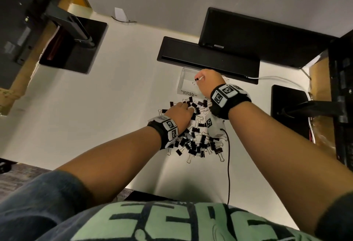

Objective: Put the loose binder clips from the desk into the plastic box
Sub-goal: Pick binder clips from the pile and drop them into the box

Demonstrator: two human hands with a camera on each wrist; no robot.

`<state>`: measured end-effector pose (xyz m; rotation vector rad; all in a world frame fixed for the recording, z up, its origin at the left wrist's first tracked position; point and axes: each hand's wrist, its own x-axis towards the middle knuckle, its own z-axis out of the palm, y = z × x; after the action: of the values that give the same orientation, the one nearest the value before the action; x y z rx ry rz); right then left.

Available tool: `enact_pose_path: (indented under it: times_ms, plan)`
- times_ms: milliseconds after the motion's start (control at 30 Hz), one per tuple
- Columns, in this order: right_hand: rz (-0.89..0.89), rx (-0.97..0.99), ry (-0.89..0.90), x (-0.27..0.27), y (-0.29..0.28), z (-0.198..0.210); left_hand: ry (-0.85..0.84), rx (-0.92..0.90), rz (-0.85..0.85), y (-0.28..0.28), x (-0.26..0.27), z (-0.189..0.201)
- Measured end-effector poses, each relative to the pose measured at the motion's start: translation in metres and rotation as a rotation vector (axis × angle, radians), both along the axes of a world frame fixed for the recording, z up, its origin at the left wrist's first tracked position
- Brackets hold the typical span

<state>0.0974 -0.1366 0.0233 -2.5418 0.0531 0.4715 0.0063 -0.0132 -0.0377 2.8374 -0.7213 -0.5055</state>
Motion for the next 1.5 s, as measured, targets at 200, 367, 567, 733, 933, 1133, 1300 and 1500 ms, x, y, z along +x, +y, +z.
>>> enact_pose_path:
  times_ms: [200,367,567,733,933,1133,1300,1500]
  plan:
    - [-0.051,0.037,-0.003,-0.008,-0.005,-0.007,-0.001,-0.188,0.152,0.011,0.001,0.008]
    - [-0.163,0.181,-0.064,-0.047,-0.027,0.0,0.047,-0.491,0.367,0.011,0.017,0.038]
    - [-0.037,0.083,0.086,-0.096,-0.032,-0.027,0.036,-0.513,0.407,0.004,0.063,0.048]
    - [0.094,0.0,0.11,-0.111,-0.035,-0.047,0.02,-0.347,0.323,0.003,0.068,0.042]
    - [0.115,-0.068,0.075,-0.111,-0.039,-0.054,-0.014,-0.307,0.294,0.01,0.03,0.028]
    - [0.102,-0.101,0.078,-0.11,-0.042,-0.059,0.087,-0.102,0.172,0.018,-0.001,-0.002]
    - [0.112,-0.059,0.111,-0.118,-0.043,-0.057,0.008,-0.15,0.108,0.023,-0.011,-0.004]
    - [0.174,-0.137,0.068,-0.129,-0.048,-0.055,0.004,-0.247,0.159,0.015,-0.007,0.005]
